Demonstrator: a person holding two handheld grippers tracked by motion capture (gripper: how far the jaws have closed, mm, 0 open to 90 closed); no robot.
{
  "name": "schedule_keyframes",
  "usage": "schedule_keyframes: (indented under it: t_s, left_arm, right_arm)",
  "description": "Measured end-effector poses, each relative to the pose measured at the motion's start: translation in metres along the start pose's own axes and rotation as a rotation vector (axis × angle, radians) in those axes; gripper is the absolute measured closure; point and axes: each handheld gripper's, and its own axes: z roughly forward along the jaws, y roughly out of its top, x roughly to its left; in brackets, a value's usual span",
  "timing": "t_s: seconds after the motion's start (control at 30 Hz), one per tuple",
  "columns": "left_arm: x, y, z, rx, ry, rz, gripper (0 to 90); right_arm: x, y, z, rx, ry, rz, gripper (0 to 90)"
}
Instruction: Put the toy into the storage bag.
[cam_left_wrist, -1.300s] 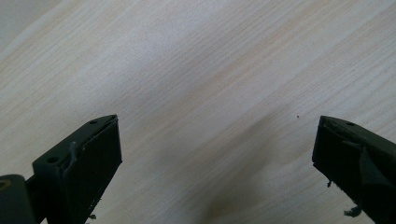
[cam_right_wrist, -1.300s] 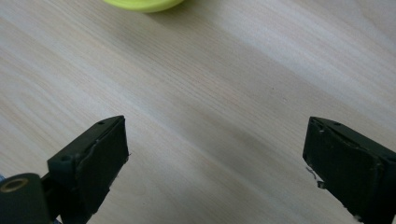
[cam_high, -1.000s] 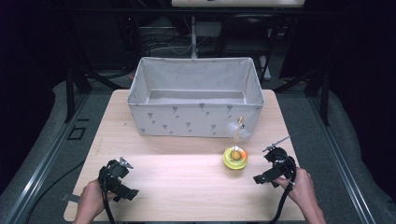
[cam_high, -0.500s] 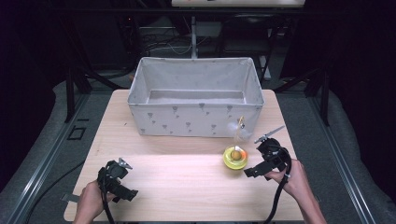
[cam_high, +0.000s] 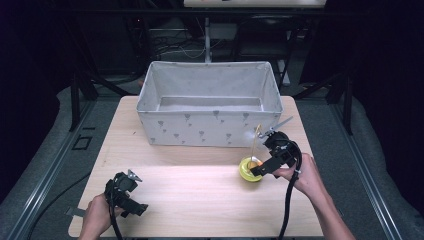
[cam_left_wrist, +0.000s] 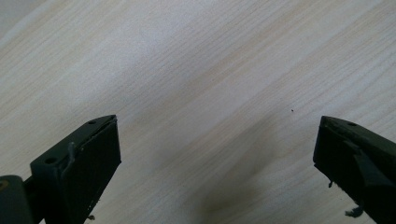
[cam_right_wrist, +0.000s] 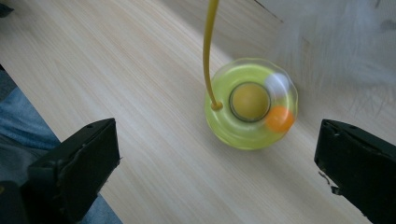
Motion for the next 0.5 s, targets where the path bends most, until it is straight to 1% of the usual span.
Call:
schedule_keyframes:
  t_s: [0.03,0.07,0.13,0.17,0.2,0.23,0.27,0.3,0.33,0.37,0.43,0.47,0.5]
  left_arm:
    - [0.000,0.000,0.000,-0.001,0.000,0.001,1.2]
    - [0.000,0.000,0.000,-0.001,0.000,0.001,1.2]
    - [-0.001,0.000,0.000,-0.003,0.001,0.002,1.2]
    - [-0.001,0.000,0.000,-0.003,0.001,0.002,1.2]
    - [0.000,0.000,0.001,-0.001,-0.001,0.003,1.2]
    - [0.000,0.000,0.001,-0.001,-0.001,0.003,1.2]
    - [-0.001,0.000,0.001,0.000,-0.005,0.005,1.2]
    - [-0.001,0.000,0.001,0.000,-0.009,0.007,1.0]
    - [-0.001,0.000,0.001,0.000,-0.009,0.007,0.9]
    - [-0.001,0.000,0.001,0.001,-0.008,0.007,0.9]
    - [-0.001,0.000,0.001,0.001,-0.009,0.007,0.9]
    - [0.000,0.000,0.001,0.003,-0.007,0.007,1.0]
    - [0.000,0.000,0.001,0.003,-0.007,0.007,1.0]
  right_arm:
    - [0.000,0.004,-0.001,0.003,0.000,-0.010,1.9]
    - [0.000,0.007,-0.001,0.005,0.004,-0.008,1.9]
    - [0.000,0.013,-0.001,0.014,0.002,-0.022,1.8]
    - [0.000,0.013,-0.001,0.014,0.002,-0.022,1.8]
    - [-0.001,0.017,-0.001,0.019,0.002,-0.026,1.9]
    - [-0.001,0.017,-0.001,0.019,0.002,-0.026,1.9]
    - [0.000,0.021,0.000,0.006,0.004,-0.015,3.8]
    - [0.000,0.022,0.000,0.004,0.018,-0.007,6.9]
    - [0.000,0.022,0.000,0.004,0.018,-0.007,6.9]
    - [-0.001,0.024,-0.003,0.005,0.017,-0.020,17.6]
    - [-0.001,0.026,-0.004,0.004,0.015,-0.017,18.8]
    - [-0.002,0.029,-0.005,0.006,0.016,-0.023,27.4]
    - [-0.002,0.029,-0.005,0.006,0.016,-0.023,27.4]
